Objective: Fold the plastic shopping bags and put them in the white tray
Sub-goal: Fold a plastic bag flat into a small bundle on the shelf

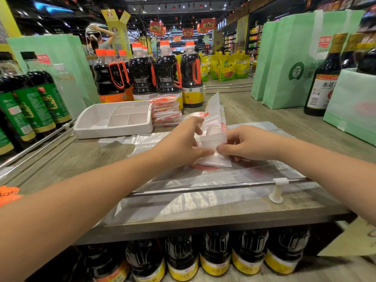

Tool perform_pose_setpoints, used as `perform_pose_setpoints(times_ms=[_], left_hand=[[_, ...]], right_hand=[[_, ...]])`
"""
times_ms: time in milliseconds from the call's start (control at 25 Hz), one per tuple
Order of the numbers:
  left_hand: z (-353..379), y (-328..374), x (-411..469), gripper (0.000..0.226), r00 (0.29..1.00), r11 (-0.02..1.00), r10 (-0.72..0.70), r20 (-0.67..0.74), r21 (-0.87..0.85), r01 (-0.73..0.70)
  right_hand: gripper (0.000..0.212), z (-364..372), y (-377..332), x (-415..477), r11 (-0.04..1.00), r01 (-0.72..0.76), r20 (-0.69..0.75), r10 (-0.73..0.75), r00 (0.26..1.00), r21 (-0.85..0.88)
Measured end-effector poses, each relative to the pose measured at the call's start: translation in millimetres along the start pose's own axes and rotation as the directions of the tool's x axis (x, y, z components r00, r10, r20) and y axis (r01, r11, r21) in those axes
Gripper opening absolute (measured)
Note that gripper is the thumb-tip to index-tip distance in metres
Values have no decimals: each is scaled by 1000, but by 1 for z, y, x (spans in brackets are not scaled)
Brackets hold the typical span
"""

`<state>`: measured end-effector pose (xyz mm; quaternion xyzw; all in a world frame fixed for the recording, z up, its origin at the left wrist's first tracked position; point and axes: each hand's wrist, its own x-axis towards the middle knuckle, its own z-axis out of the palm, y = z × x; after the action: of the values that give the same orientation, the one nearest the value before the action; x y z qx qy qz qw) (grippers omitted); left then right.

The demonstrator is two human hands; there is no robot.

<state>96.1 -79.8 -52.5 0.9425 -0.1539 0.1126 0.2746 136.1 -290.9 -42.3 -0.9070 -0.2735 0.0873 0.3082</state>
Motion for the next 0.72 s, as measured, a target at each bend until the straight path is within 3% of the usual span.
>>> perform_pose_setpoints(times_ms=[120, 200, 280, 400, 600, 720], left_hand=[[-14, -2, -7, 56, 992, 985, -9, 126, 170, -13], [-18, -5, -12, 57, 956, 975, -72, 284, 224, 7], [-18, -7, -15, 65, 934, 975, -82, 347, 222, 3], [-16, -14, -12, 73, 941, 986, -30, 337, 165, -27], [-13, -20, -10, 94, 961, 996, 61, 270, 45, -76], [-12, -22, -9, 72, 961, 977, 172, 214, 84, -194]], right_hand=[[32, 4, -1, 3, 998, -11, -41, 9, 999, -63], [36, 5, -2, 4, 993, -29, -86, 19, 996, -115], [37, 6, -2, 5, 980, -51, -116, 29, 993, -190], [38, 5, -1, 6, 949, -82, -158, 34, 987, -305], [39, 5, 1, 6, 935, -108, -229, 30, 973, -336], [54, 5, 5, 7, 948, -81, -297, -15, 955, -307]])
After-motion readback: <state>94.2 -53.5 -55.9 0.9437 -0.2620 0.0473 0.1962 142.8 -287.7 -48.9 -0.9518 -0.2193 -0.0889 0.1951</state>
